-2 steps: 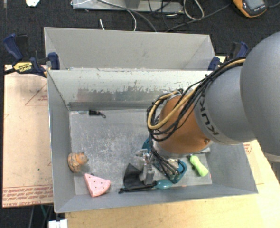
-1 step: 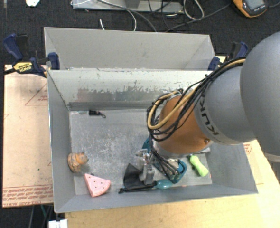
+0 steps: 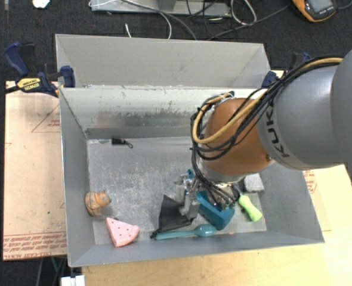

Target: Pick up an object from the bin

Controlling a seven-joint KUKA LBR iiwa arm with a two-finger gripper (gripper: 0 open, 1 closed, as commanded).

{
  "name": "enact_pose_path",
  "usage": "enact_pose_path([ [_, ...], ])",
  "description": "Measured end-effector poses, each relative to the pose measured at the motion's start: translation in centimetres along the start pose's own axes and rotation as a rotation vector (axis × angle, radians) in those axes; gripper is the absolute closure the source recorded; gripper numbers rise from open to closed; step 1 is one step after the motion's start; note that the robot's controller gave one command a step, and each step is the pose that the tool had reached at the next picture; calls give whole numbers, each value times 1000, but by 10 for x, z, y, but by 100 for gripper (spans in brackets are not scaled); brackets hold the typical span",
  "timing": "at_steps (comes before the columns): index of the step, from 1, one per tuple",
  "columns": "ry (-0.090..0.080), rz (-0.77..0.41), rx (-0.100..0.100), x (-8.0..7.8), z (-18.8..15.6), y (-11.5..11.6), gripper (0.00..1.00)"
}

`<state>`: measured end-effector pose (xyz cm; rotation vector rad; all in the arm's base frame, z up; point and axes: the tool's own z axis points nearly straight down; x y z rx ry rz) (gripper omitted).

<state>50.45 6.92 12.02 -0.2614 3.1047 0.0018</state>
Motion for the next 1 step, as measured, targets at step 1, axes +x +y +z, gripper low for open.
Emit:
enact_pose_path([
  [1,2,-95,-1,-9,-75,19,100],
])
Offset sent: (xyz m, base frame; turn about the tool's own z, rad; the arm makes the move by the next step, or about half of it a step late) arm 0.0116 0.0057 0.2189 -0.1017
